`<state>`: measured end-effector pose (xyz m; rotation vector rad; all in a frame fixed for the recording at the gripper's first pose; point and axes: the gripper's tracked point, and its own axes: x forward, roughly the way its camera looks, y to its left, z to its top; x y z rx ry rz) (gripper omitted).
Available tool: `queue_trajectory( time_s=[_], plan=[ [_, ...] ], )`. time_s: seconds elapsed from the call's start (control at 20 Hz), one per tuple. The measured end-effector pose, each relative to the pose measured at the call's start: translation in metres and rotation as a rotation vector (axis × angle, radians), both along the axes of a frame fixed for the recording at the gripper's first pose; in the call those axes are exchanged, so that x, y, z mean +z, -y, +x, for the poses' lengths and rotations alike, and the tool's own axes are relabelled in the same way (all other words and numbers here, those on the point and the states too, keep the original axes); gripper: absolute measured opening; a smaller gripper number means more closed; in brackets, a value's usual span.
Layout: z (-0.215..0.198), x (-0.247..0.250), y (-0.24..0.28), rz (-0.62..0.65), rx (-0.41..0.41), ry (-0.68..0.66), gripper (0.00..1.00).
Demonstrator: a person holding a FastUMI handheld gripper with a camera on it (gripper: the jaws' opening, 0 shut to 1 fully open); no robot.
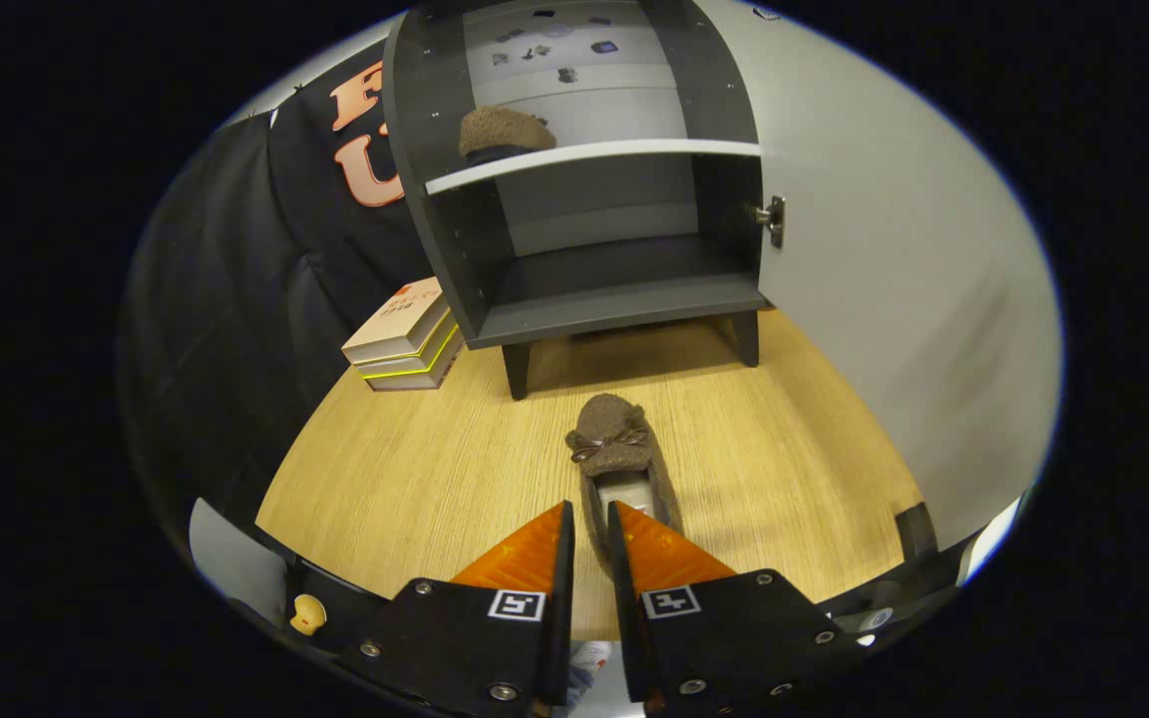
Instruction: Open the shoe cabinet door, grab the shoes and put them into the shoe cabinet, then close the shoe cabinet door.
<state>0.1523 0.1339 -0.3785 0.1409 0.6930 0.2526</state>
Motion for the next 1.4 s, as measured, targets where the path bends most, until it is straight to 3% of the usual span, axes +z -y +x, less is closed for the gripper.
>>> queue_trajectory(
  time_s=[0.6,0.8,1.0,1.4],
  plan=[
    [0.053,-0.095,-0.030,-0.020,0.088,-0.106,0.22],
    [0.078,-0.098,-0.038,-0.008,0.080,-0.083,0.21],
    [0.095,-0.109,-0.044,0.026,0.033,-0.100,0.11],
    [0.080,-0.090,-0.031,-0.042,0.041,-0.054,0.08]
  ],
)
